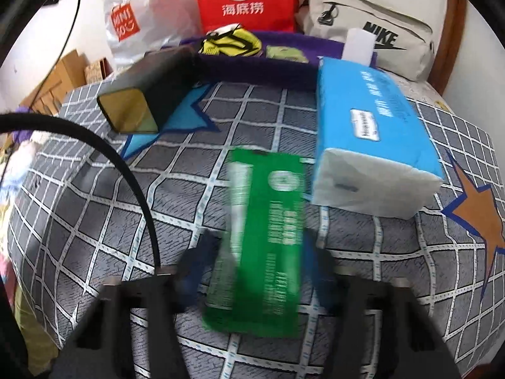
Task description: Organize soft objects
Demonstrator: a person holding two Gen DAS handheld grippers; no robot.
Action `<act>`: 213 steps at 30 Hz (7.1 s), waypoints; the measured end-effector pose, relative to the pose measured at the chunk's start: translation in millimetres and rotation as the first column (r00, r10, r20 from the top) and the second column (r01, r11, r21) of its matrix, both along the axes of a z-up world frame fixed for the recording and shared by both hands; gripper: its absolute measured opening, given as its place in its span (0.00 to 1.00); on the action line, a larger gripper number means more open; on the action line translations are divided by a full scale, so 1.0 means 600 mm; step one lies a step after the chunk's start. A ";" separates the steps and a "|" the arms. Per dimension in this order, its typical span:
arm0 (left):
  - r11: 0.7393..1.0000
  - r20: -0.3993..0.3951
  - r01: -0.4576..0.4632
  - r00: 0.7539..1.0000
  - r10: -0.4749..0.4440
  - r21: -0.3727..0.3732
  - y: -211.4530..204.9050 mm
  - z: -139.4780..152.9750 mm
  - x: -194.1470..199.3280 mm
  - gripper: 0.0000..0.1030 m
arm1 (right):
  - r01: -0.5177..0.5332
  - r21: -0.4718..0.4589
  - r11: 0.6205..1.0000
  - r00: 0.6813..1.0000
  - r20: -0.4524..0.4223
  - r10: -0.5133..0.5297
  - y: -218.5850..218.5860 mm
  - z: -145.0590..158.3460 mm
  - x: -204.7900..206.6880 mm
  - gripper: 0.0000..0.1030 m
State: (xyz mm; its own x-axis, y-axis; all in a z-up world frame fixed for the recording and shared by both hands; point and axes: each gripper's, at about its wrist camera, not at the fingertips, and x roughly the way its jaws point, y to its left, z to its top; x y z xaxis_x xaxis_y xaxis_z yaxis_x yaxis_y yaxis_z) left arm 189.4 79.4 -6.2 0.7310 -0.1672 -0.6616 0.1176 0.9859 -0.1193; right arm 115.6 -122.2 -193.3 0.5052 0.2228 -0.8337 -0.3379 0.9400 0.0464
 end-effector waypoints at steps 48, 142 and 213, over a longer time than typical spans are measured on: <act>0.999 -0.106 0.031 0.994 -0.032 -0.014 0.005 -0.078 0.201 0.64 | -0.050 0.060 0.997 0.999 0.024 0.048 0.009 0.179 0.382 0.24; 0.985 0.023 -0.148 0.989 0.146 0.094 -0.141 0.029 -0.249 1.00 | 0.120 0.071 0.990 0.975 0.177 -0.131 -0.081 0.330 -0.077 1.00; 0.987 0.014 -0.125 0.992 0.124 0.101 -0.145 0.027 -0.259 1.00 | 0.134 0.078 0.988 0.969 0.197 -0.147 -0.087 0.343 -0.091 1.00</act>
State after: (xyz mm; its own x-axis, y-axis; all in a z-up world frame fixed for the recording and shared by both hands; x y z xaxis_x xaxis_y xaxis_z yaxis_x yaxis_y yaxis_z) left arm 33.7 -7.5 10.3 0.7470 -0.0065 -0.6648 -0.0065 0.9998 -0.0170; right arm 61.0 -174.4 12.4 0.6913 0.1872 -0.6979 -0.2112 0.9760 0.0526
